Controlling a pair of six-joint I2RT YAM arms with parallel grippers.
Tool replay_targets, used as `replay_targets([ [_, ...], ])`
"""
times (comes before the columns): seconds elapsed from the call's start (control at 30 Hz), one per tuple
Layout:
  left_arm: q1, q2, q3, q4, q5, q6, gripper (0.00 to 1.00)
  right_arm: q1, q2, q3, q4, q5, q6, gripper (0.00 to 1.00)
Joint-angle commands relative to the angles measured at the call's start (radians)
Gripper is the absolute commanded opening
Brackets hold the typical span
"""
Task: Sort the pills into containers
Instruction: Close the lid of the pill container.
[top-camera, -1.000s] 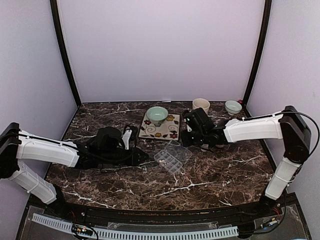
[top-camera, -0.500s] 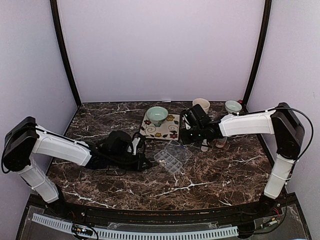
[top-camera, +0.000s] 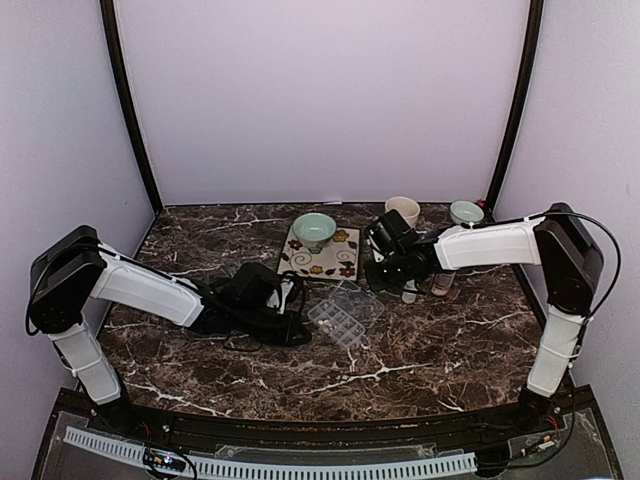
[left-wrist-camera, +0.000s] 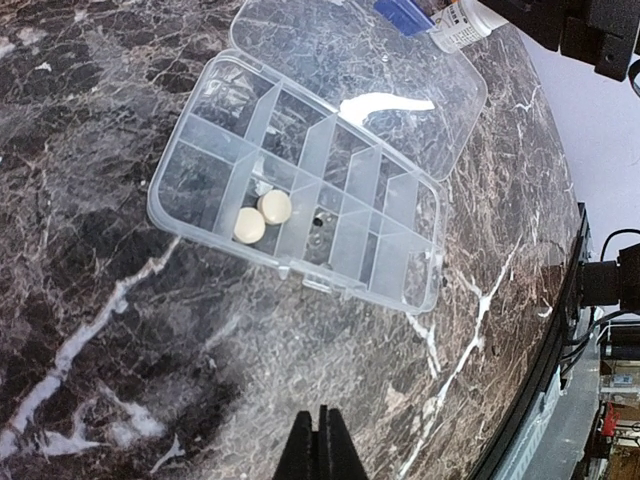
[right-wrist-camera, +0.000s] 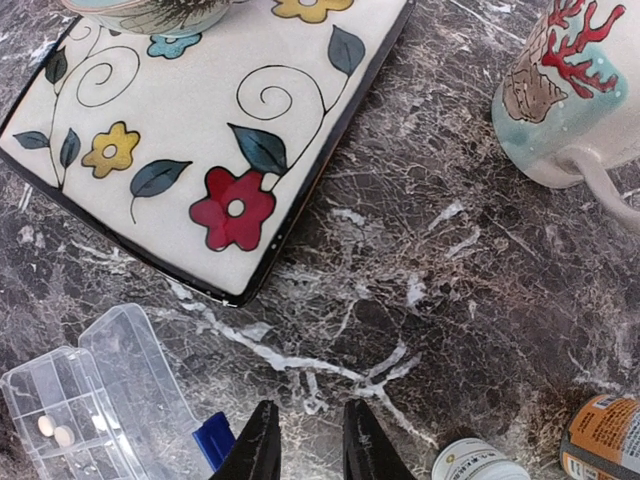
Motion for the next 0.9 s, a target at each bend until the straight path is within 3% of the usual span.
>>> replay_targets([
  [0.0, 0.006, 0.016, 0.036, -0.041, 0.006, 0.027, 0.0, -0.011, 0.028, 0.028, -0.02, 0.006, -0.019, 0.22],
  [0.87, 0.01, 0.032, 0.025, -0.089, -0.022, 0.037, 0.0, 0.03, 0.083, 0.038, -0.044, -0.117, -0.013, 0.24],
])
